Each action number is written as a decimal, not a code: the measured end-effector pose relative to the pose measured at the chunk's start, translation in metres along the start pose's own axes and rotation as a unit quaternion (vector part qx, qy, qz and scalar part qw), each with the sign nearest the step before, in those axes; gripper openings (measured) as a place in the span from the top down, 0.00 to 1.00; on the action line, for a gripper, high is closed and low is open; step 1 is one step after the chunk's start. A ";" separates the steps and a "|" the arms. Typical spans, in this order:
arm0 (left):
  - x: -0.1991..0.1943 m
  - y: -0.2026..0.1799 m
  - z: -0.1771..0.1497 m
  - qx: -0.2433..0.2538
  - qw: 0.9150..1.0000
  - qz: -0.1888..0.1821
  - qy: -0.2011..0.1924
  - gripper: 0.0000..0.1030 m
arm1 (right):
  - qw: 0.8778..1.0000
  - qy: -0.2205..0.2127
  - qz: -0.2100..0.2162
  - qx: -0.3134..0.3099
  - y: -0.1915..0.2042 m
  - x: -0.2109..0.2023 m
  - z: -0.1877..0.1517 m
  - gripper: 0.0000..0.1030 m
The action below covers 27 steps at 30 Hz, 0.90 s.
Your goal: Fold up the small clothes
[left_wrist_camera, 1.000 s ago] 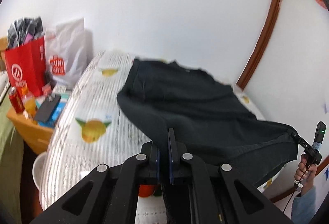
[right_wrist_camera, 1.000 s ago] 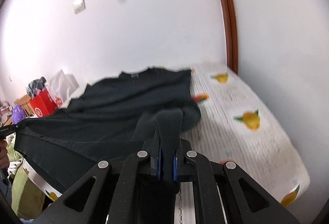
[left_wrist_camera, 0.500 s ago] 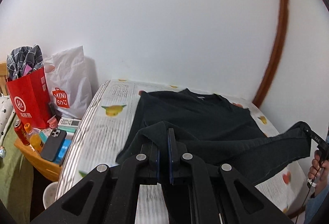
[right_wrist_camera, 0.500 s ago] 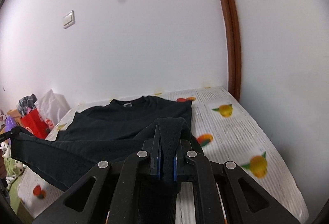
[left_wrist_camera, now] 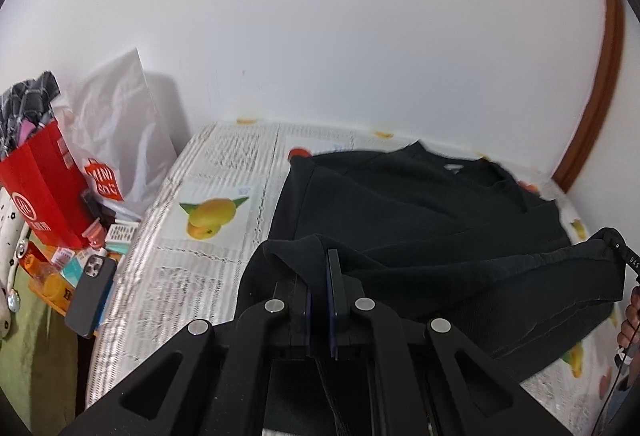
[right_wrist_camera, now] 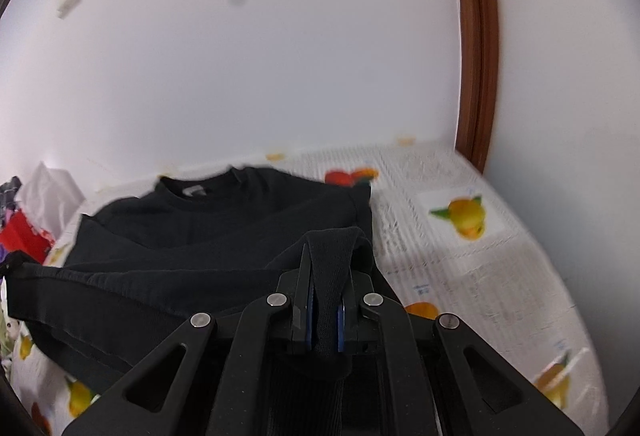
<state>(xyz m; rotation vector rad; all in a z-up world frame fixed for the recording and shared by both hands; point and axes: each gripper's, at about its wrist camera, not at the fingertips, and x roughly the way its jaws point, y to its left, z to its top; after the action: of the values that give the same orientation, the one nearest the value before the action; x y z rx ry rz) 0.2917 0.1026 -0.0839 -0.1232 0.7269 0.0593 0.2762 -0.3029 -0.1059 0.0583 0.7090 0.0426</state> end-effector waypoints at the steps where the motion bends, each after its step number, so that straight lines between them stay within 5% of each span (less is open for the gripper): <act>1: 0.008 0.000 -0.001 -0.001 1.000 0.003 0.007 0.94 | 1.000 0.011 -0.002 0.004 -0.002 0.012 -0.002 0.93; 12: 0.046 -0.001 -0.008 0.014 0.999 0.019 0.041 0.91 | 0.996 0.073 -0.047 -0.014 0.000 0.070 -0.016 0.91; 16: 0.039 0.003 -0.009 0.006 0.999 0.002 0.048 0.91 | 0.994 0.090 -0.052 -0.026 0.001 0.058 -0.015 0.75; 19: 0.022 0.008 -0.012 0.009 0.999 -0.017 0.044 0.76 | 0.995 0.069 -0.049 -0.053 0.001 0.025 -0.018 0.48; 22: 0.002 0.021 -0.021 0.002 0.999 -0.030 0.031 0.59 | 0.996 0.049 -0.049 -0.059 -0.009 -0.009 -0.024 0.48; 27: -0.009 0.050 -0.048 -0.028 0.998 -0.038 0.048 0.56 | 0.995 0.076 -0.058 -0.019 -0.044 -0.029 -0.039 0.48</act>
<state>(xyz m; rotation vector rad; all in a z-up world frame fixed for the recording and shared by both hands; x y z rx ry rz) 0.2488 0.1454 -0.1178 -0.2085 0.8153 0.0006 0.2296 -0.3467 -0.1200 -0.0226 0.8630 -0.0508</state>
